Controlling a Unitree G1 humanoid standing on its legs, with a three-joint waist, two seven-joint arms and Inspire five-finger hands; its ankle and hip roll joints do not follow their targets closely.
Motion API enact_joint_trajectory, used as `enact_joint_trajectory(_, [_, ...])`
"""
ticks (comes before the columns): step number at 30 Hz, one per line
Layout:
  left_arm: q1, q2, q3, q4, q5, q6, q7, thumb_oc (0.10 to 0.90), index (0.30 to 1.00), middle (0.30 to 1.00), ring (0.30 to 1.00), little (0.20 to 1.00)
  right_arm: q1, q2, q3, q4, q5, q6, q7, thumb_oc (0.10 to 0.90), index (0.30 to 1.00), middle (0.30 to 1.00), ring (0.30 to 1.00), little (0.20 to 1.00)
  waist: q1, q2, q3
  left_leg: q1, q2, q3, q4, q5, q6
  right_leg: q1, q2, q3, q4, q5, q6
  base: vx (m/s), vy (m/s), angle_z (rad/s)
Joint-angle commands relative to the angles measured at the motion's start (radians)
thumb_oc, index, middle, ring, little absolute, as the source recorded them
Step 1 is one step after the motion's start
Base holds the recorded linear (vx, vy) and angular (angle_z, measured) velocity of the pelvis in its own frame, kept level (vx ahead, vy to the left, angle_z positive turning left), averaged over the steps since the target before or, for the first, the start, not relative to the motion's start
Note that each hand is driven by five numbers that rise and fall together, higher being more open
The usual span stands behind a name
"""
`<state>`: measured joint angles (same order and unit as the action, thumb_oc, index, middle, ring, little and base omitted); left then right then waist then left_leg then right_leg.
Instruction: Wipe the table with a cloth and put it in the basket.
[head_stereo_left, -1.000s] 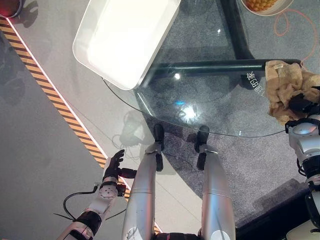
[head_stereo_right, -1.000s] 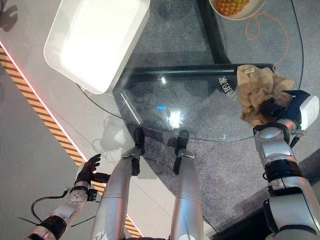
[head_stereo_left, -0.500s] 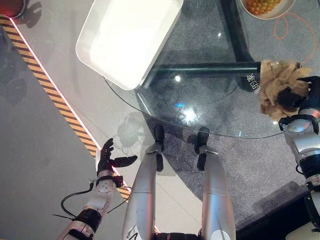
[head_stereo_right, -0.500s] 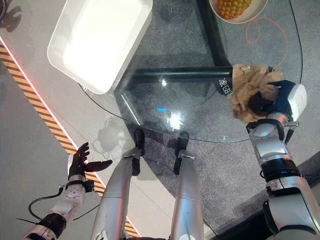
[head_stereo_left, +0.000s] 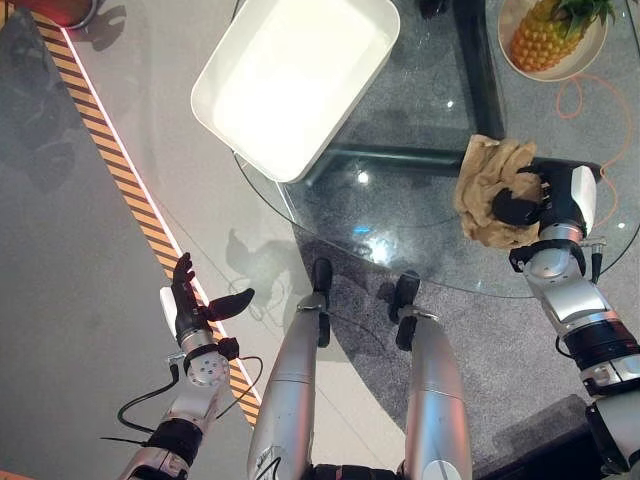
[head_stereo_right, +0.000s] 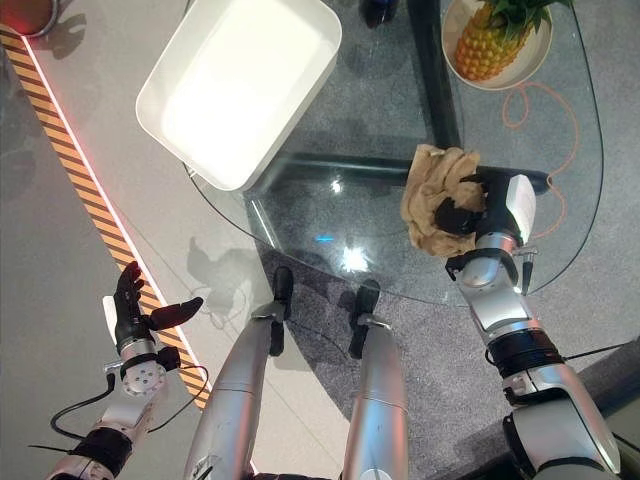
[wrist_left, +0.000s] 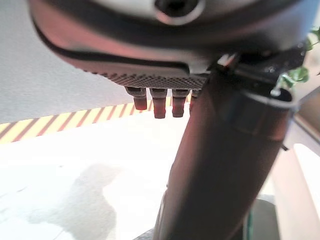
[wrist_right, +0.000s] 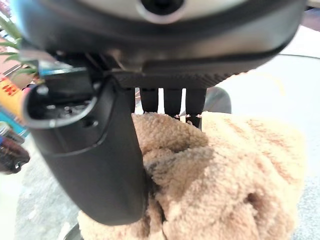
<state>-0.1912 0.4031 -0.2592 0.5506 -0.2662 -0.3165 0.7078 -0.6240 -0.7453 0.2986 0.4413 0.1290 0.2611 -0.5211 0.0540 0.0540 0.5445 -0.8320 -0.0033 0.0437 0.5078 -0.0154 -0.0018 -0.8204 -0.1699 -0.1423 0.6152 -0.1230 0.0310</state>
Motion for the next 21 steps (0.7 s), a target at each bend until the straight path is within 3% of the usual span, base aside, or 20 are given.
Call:
enact_joint_trajectory(1, [0.081,0.049,0.083,-0.126,0.045,-0.093,0.06,0.8,0.9,0.9,0.9,0.9,0.024,-0.047,-0.042,-0.151,-0.057,-0.047,-0.024,0.1,0.3,0.3,0.3,0.2,0.009,-0.009,-0.024,0.091,-0.028,0.08,-0.01,-0.099,0.055,0.022,0.08,-0.061,-0.045,0.046,-0.022,0.0,0.0,0.0])
enact_joint_trajectory(2, [0.094,0.059,0.081,-0.163,0.062,-0.107,0.059,0.8,0.9,0.9,0.9,0.9,0.055,-0.032,-0.046,-0.171,-0.054,-0.051,-0.024,0.1,0.3,0.3,0.3,0.2,0.009,-0.011,-0.024,0.123,-0.028,0.072,-0.003,-0.131,0.051,0.05,0.082,-0.052,-0.031,0.016,-0.01,0.0,0.0,0.0])
enact_joint_trajectory(3, [0.086,0.067,0.086,-0.199,0.073,-0.111,0.055,0.8,0.9,0.9,0.9,0.9,0.062,-0.025,-0.057,-0.186,-0.051,-0.058,-0.026,0.1,0.3,0.3,0.3,0.2,0.008,-0.016,-0.024,0.104,-0.027,0.079,-0.016,-0.099,0.057,0.038,0.081,-0.062,-0.051,0.047,-0.02,0.02,-0.006,0.04])
enact_joint_trajectory(10, [0.099,0.111,0.077,-0.357,0.151,-0.099,0.028,0.8,0.9,0.9,0.9,0.9,0.138,0.013,-0.104,-0.259,-0.005,-0.106,-0.023,0.1,0.3,0.3,0.3,0.2,0.008,-0.029,-0.024,0.141,-0.024,0.077,-0.033,-0.099,0.06,0.079,0.083,-0.064,-0.066,0.049,-0.014,0.0,-0.009,0.02])
enact_joint_trajectory(15, [0.107,0.163,0.053,-0.484,0.247,-0.097,-0.016,0.8,0.9,0.9,0.9,0.9,0.235,0.058,-0.161,-0.37,0.043,-0.18,-0.002,0.1,0.3,0.3,0.3,0.2,-0.005,-0.042,-0.024,0.191,-0.023,0.082,-0.058,-0.1,0.065,0.127,0.093,-0.059,-0.086,0.048,-0.009,0.0,0.0,0.0])
enact_joint_trajectory(21, [0.079,0.191,0.029,-0.531,0.326,-0.114,0.024,0.8,0.9,0.9,0.9,0.9,0.286,0.097,-0.146,-0.504,0.035,-0.242,0.032,0.1,0.3,0.3,0.3,0.2,-0.023,-0.052,-0.024,0.21,-0.023,0.088,-0.056,-0.103,0.066,0.149,0.101,-0.05,-0.092,0.044,-0.007,0.01,-0.003,-0.02])
